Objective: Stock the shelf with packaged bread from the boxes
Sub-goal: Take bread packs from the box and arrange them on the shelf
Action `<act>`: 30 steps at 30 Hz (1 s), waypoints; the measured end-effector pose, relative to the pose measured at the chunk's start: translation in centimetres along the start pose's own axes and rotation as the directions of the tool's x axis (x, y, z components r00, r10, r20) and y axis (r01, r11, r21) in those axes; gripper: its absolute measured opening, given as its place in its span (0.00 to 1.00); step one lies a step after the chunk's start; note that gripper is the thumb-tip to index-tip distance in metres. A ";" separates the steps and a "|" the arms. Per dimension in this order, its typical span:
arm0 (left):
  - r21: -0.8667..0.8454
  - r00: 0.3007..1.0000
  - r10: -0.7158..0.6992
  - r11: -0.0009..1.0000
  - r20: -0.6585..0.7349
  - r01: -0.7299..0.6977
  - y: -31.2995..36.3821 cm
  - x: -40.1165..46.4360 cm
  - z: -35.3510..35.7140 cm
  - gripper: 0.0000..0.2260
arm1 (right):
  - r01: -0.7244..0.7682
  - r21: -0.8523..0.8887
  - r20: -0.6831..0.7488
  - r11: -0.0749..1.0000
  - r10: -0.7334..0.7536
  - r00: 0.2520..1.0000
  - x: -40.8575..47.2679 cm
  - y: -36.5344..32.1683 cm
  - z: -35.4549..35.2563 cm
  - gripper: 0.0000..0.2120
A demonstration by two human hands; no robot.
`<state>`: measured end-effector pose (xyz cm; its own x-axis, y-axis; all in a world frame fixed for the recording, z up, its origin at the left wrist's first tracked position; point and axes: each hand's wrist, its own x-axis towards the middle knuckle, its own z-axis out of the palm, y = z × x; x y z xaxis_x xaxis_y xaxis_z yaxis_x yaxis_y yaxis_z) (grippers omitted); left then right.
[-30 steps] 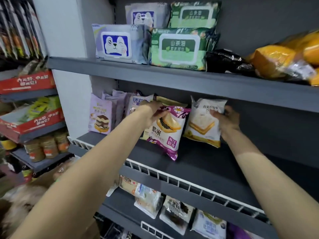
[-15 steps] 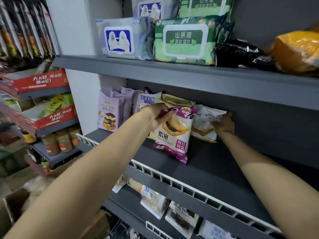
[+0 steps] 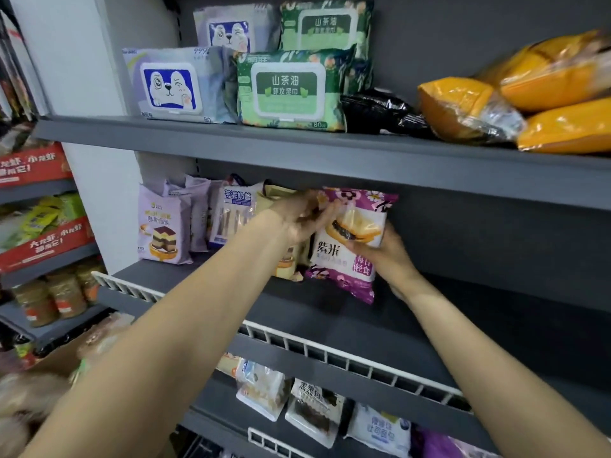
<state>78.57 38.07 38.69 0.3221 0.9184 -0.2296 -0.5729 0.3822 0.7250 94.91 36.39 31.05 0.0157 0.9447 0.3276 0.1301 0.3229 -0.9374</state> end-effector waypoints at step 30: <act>0.830 0.887 0.300 -0.538 0.352 -0.147 -3.3 14.0 2.7 0.18 | -0.337 -0.281 -0.429 0.899 0.196 0.882 4.8 7.3 -7.9 0.17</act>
<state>87.03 49.39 34.86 0.3788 0.8932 0.2423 0.8865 -0.4254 0.1823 103.81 42.85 26.72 0.4643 0.8719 0.1556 0.3907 -0.0440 -0.9195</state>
